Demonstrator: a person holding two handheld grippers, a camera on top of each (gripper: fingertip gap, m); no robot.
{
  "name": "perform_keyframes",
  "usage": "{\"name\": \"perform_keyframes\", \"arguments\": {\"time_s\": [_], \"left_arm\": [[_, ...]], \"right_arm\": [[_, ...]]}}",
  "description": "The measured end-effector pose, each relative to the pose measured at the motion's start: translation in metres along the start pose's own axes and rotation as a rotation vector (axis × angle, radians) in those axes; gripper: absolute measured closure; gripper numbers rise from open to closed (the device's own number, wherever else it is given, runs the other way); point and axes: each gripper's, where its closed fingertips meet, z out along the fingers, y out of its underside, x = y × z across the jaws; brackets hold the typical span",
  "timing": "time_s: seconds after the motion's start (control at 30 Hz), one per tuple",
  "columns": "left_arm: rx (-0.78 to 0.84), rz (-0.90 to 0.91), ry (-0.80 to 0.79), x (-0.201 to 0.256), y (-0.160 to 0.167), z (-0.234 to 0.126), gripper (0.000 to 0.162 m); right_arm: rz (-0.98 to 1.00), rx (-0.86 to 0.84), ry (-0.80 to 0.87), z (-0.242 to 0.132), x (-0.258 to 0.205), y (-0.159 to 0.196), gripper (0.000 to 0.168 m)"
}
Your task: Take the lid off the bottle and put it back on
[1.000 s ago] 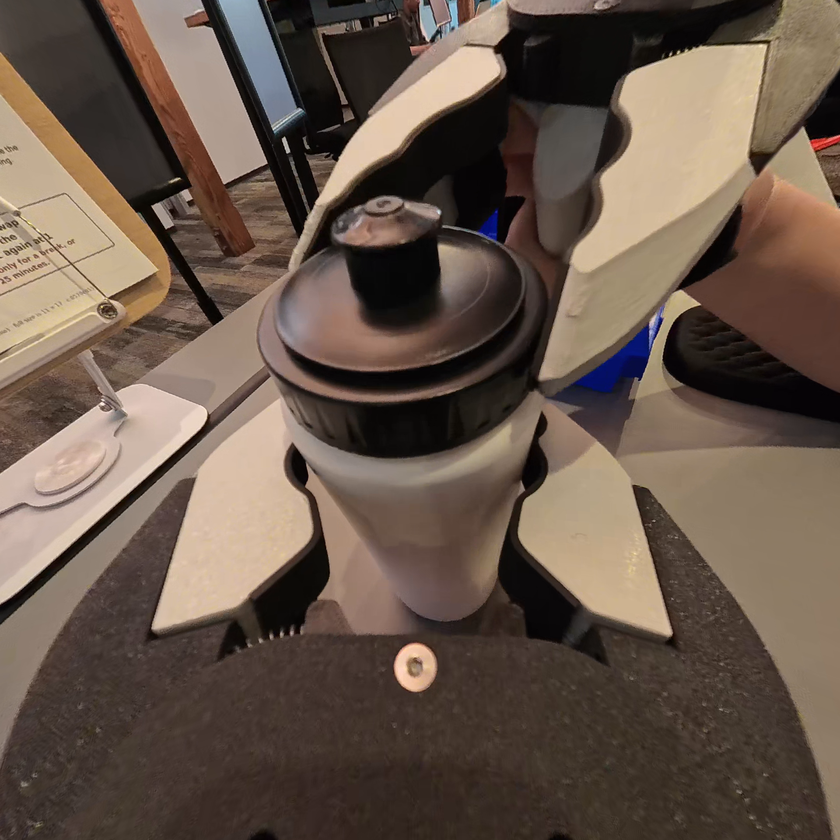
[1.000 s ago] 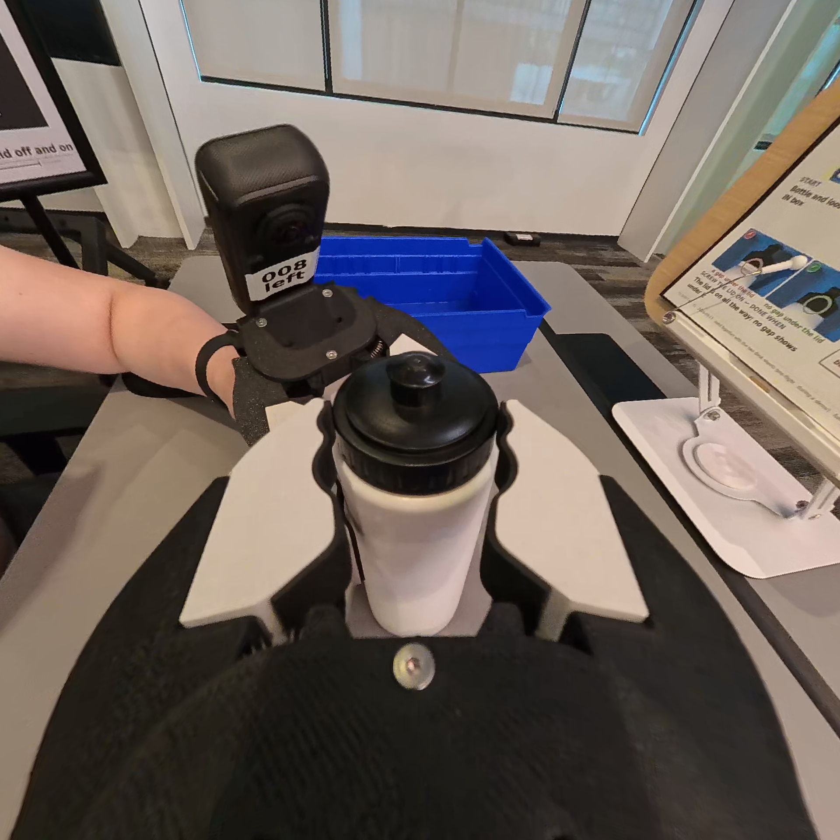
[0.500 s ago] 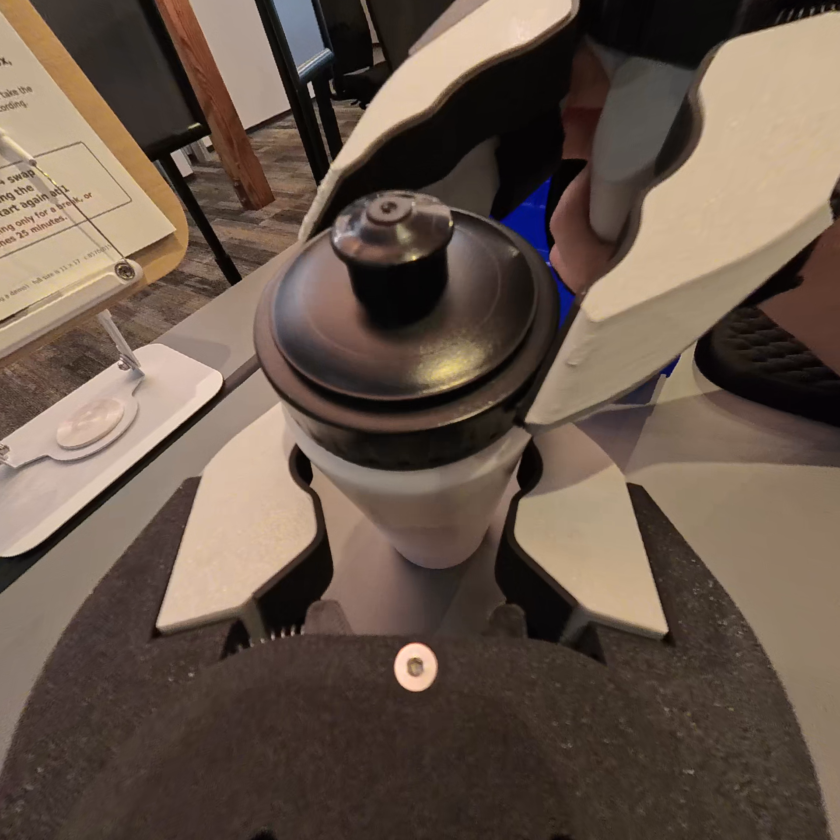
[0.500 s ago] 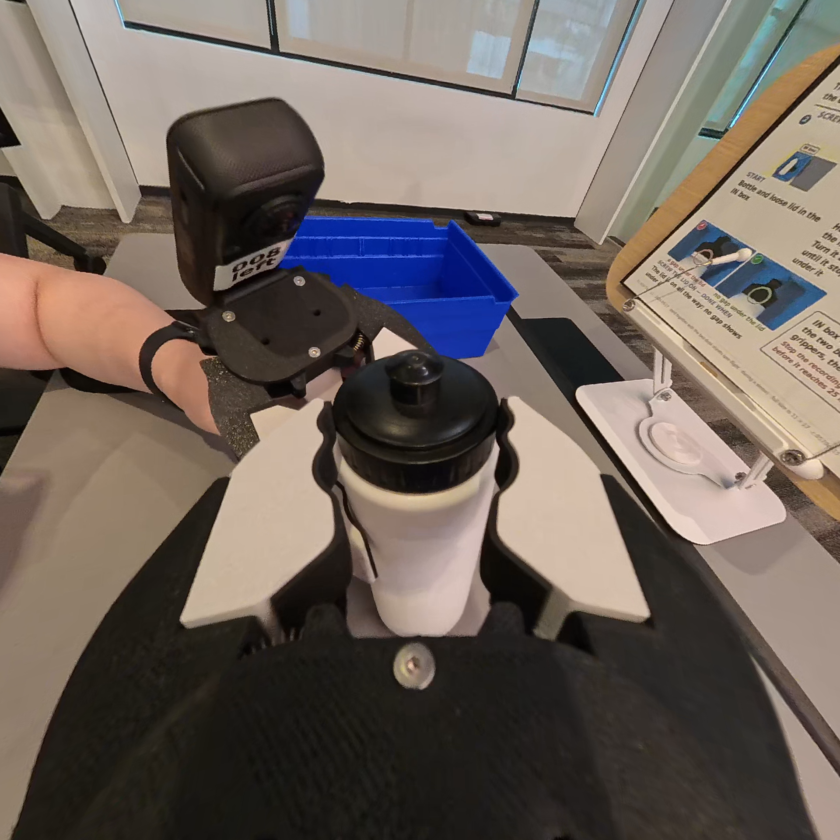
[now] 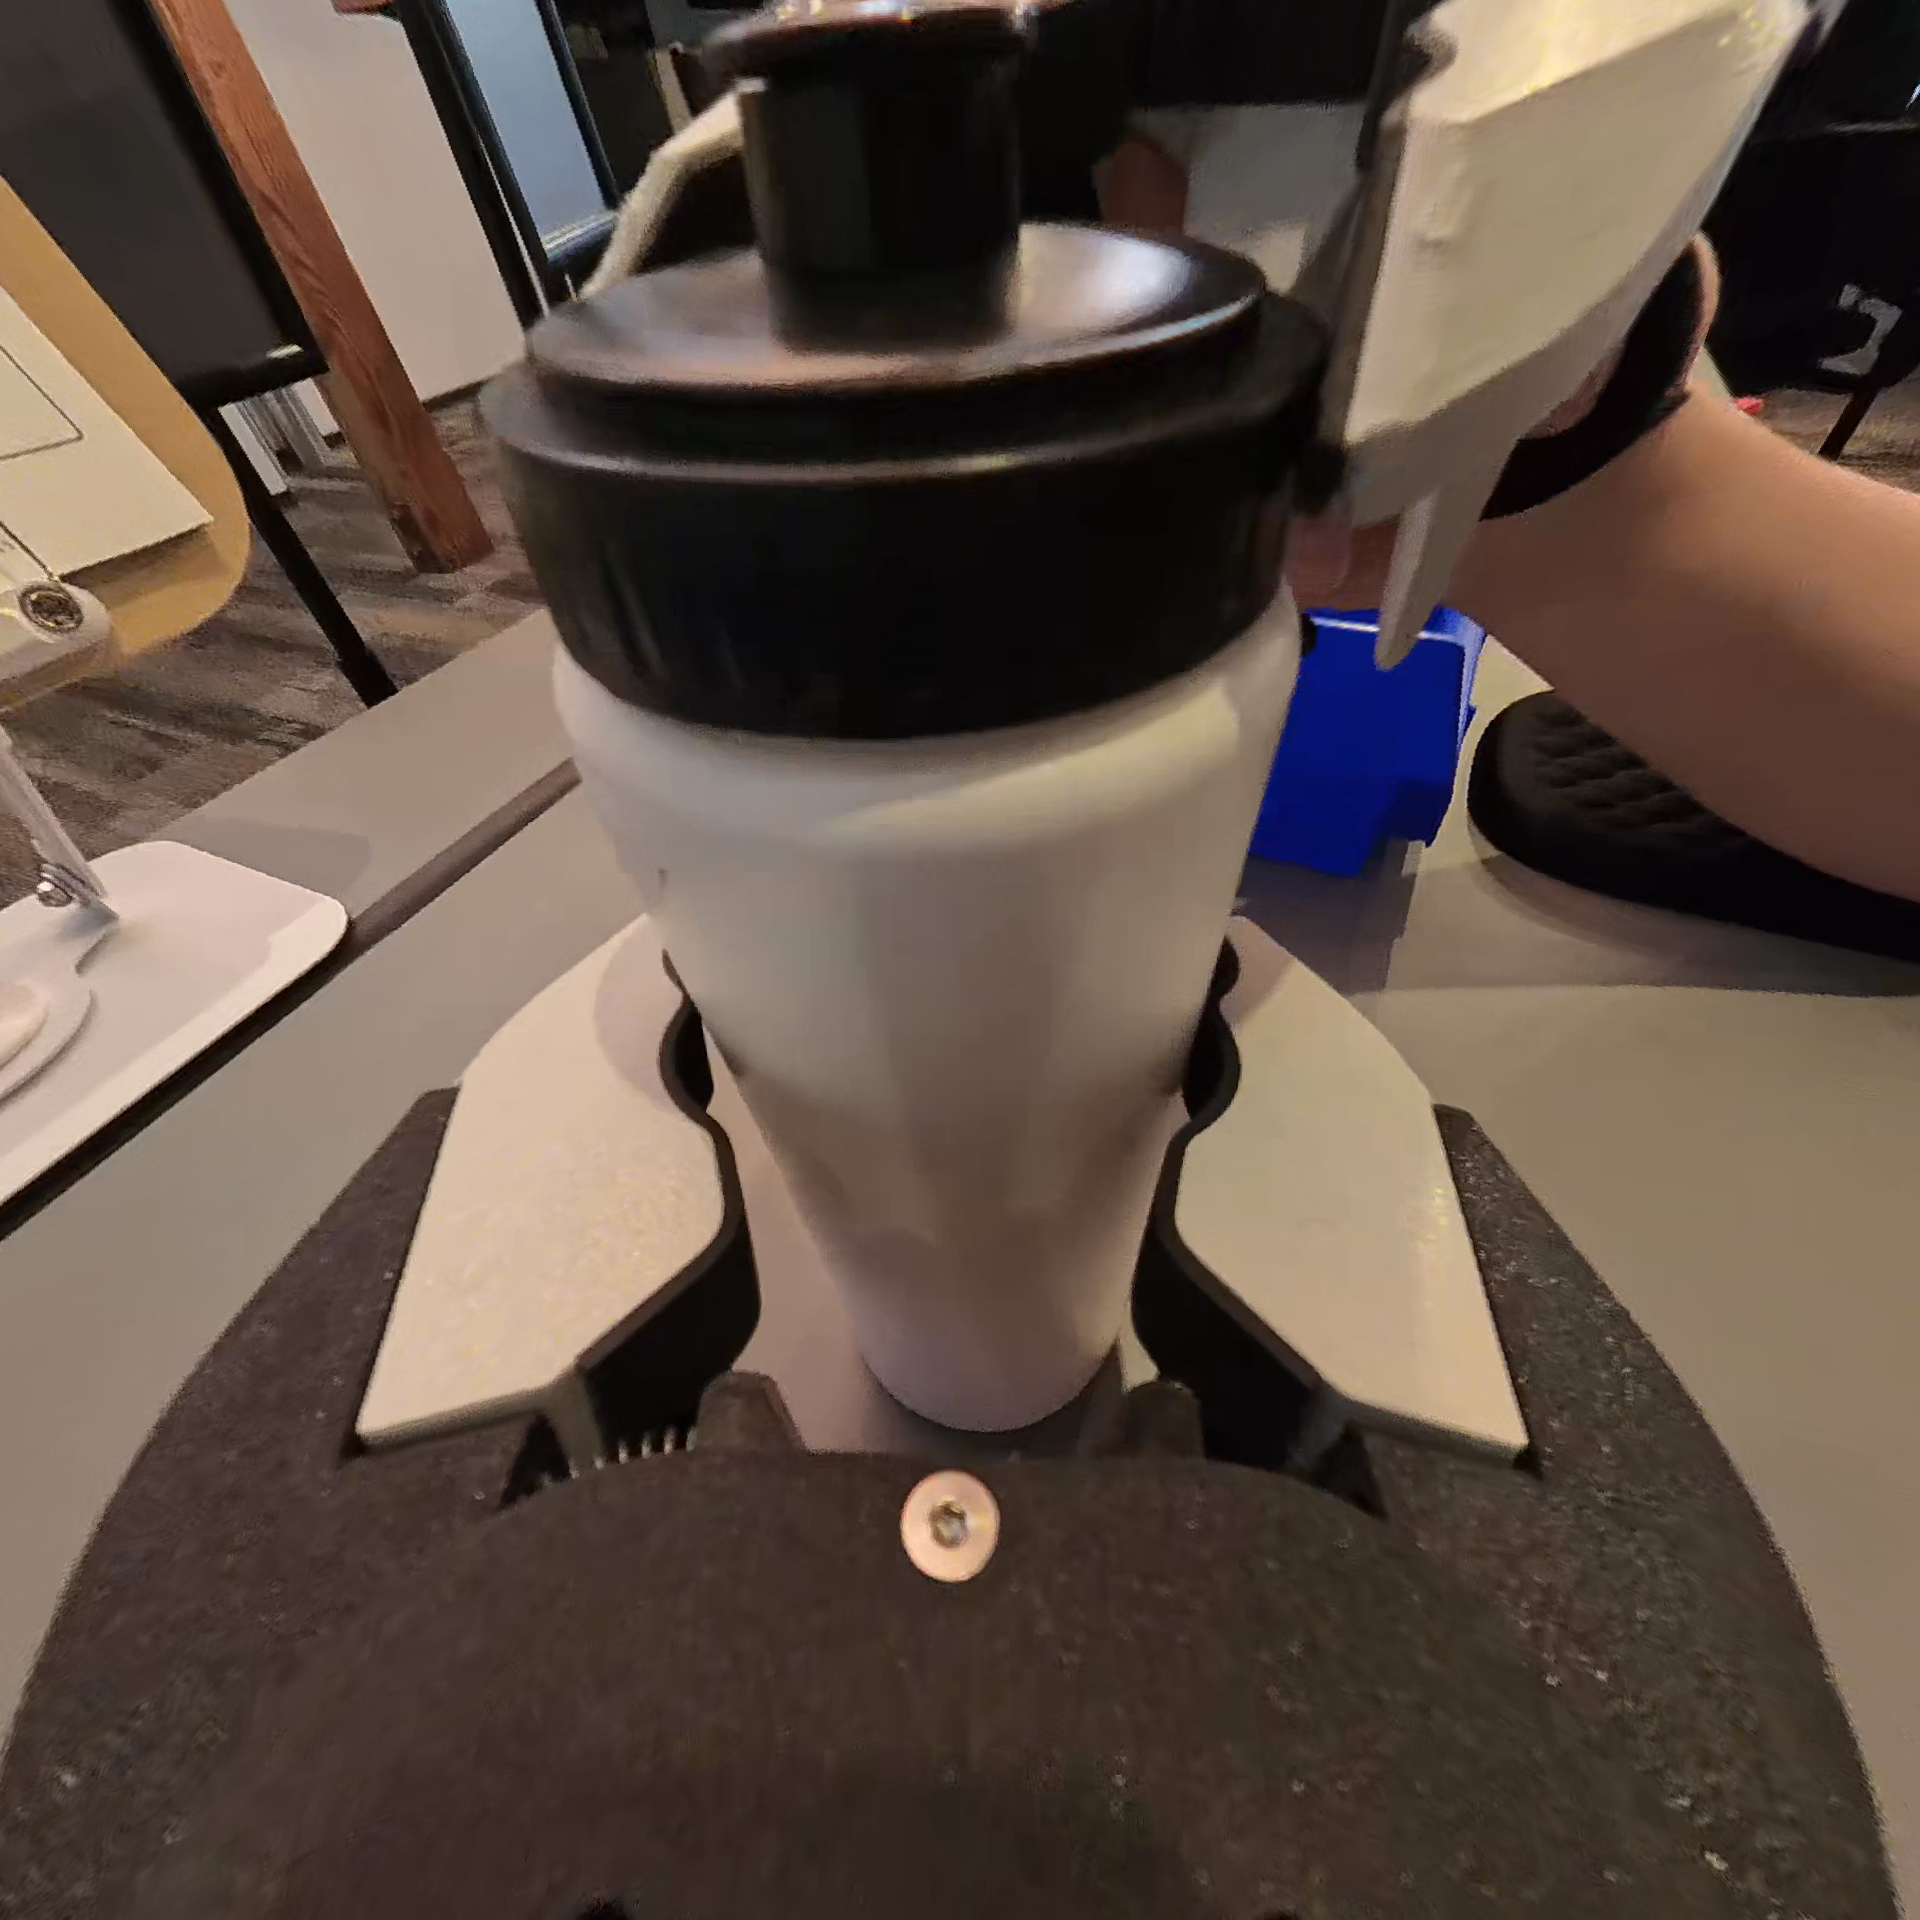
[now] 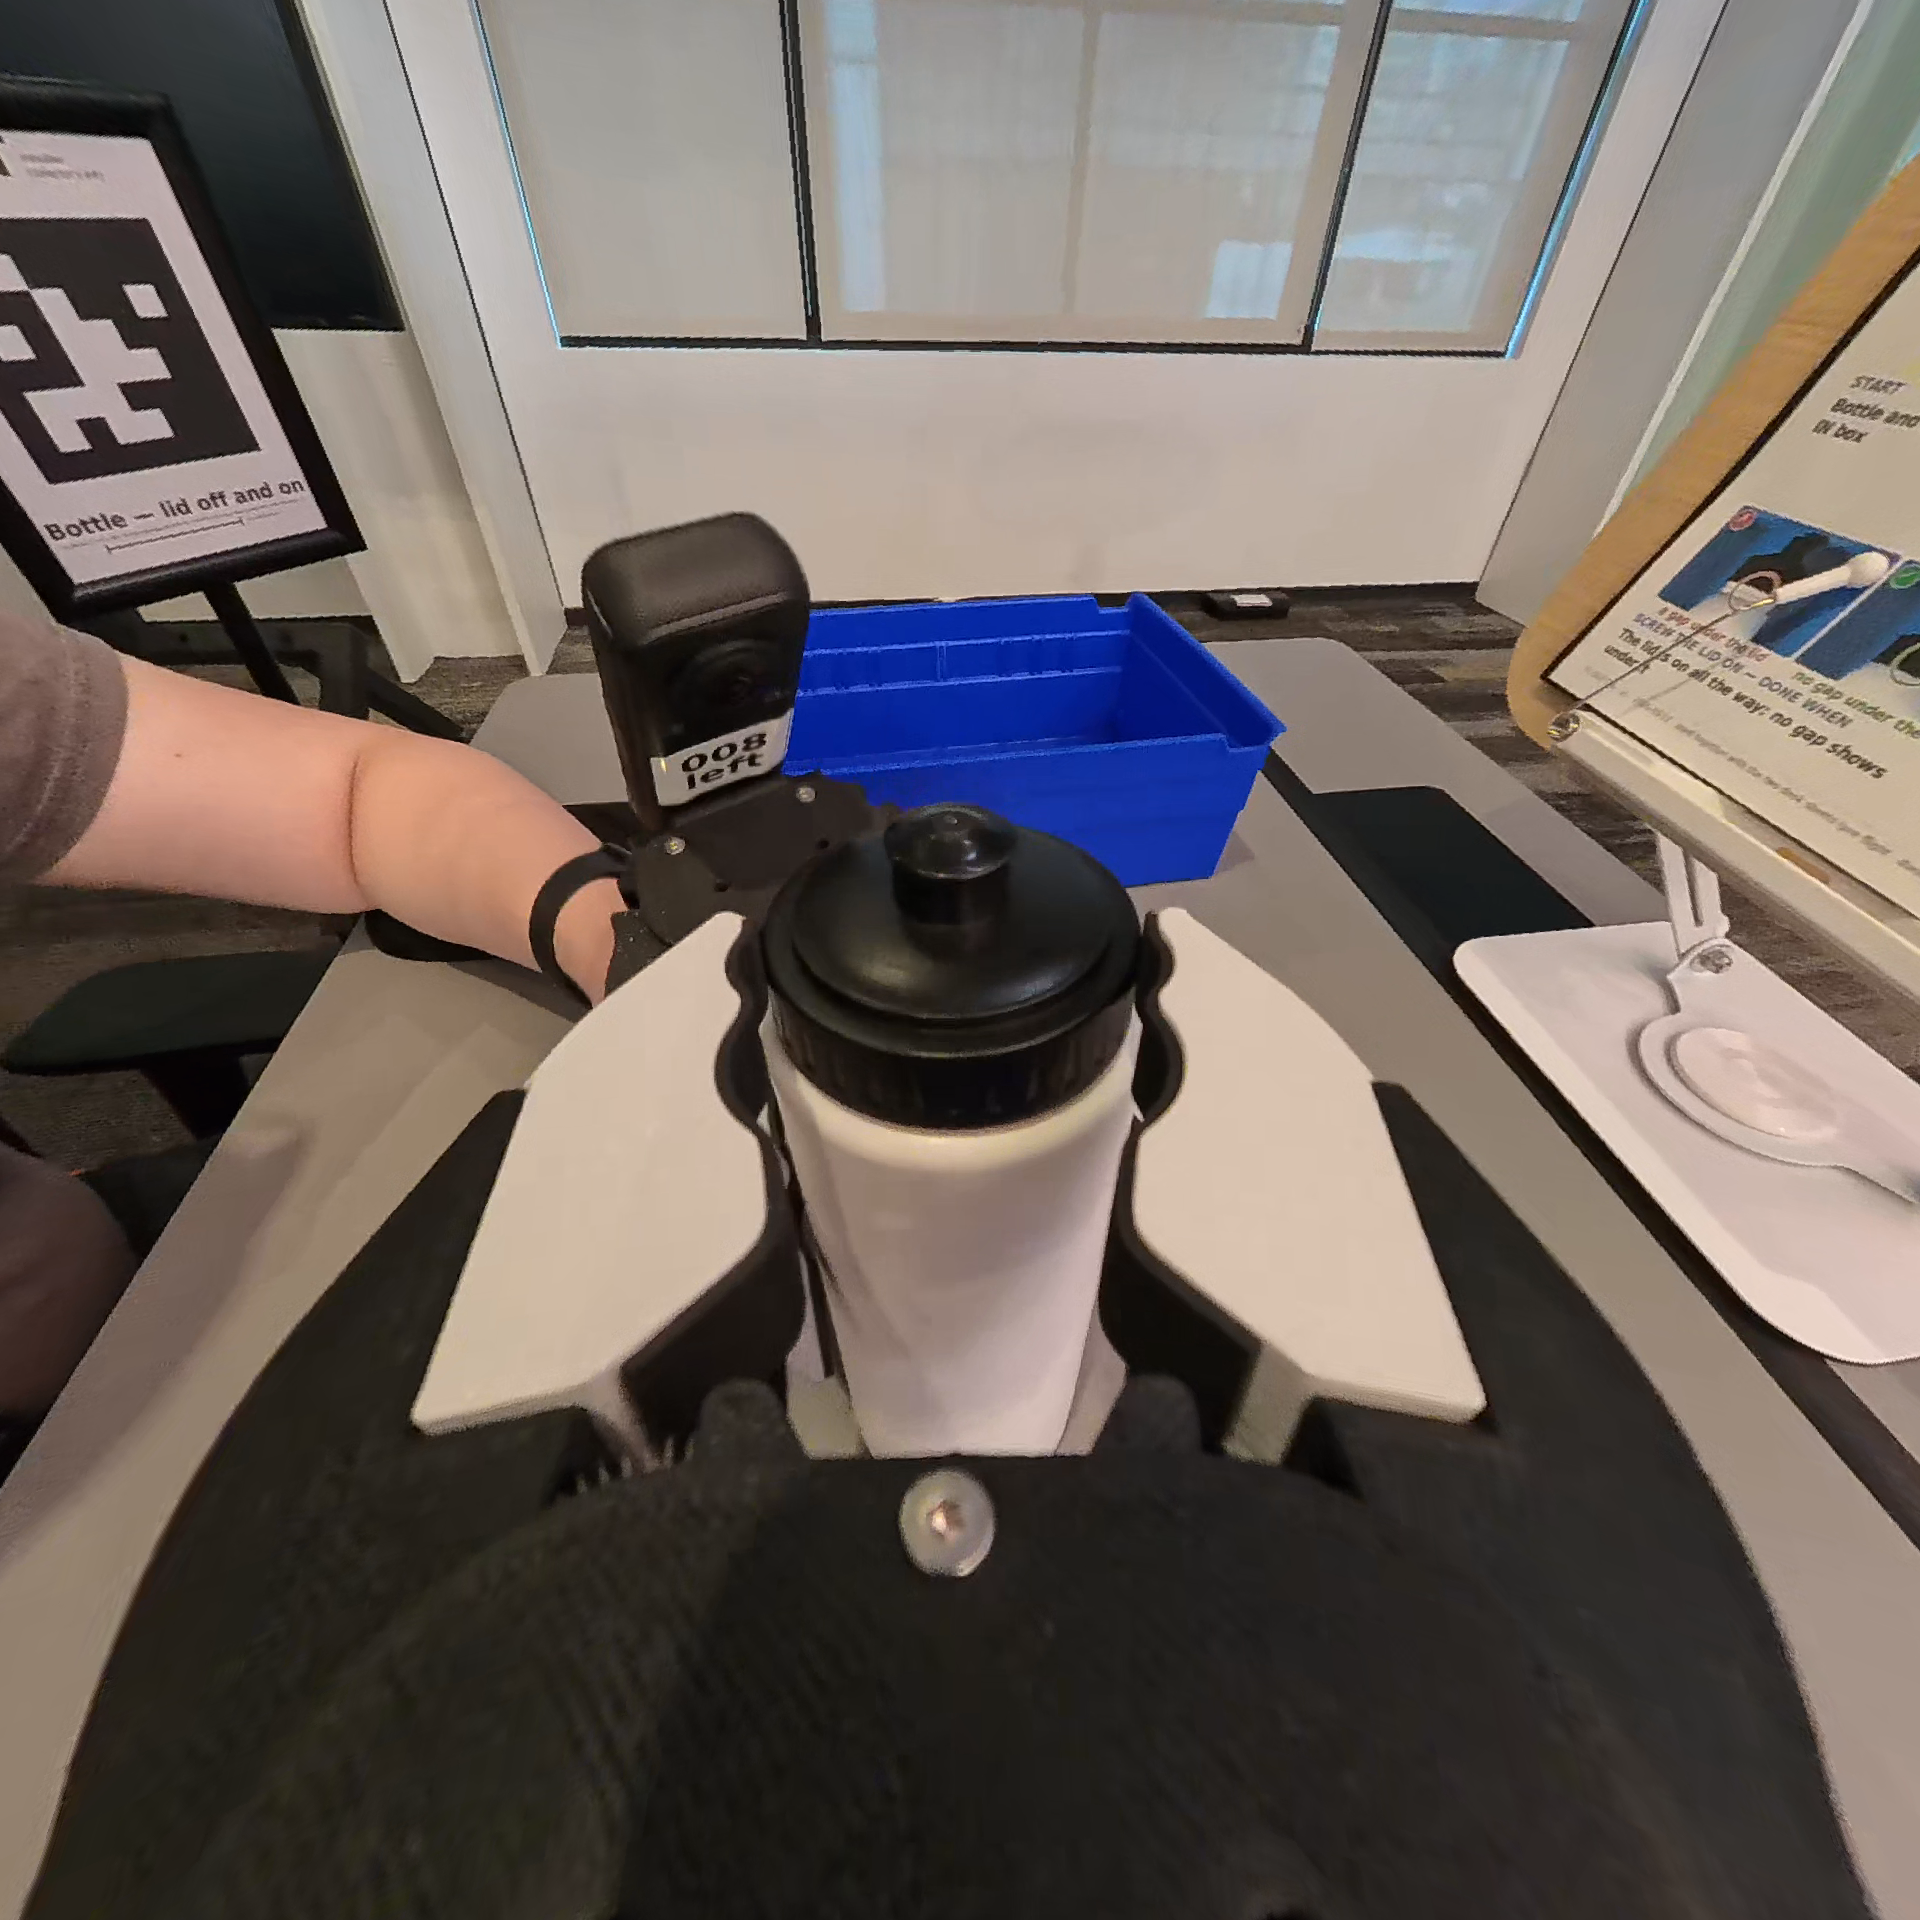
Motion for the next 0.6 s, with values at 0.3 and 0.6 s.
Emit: {"name": "perform_keyframes", "arguments": {"time_s": [0.3,0.6], "left_arm": [[-0.077,-0.011,-0.026,-0.0006,0.0033,0.0029,0.073],[-0.114,-0.033,-0.052,-0.0018,0.0052,0.004,0.074]], "right_arm": [[-0.002,-0.051,0.03,0.0006,0.0025,0.0049,0.096],[-0.011,-0.077,0.06,-0.0008,0.0042,0.0061,0.096]]}}
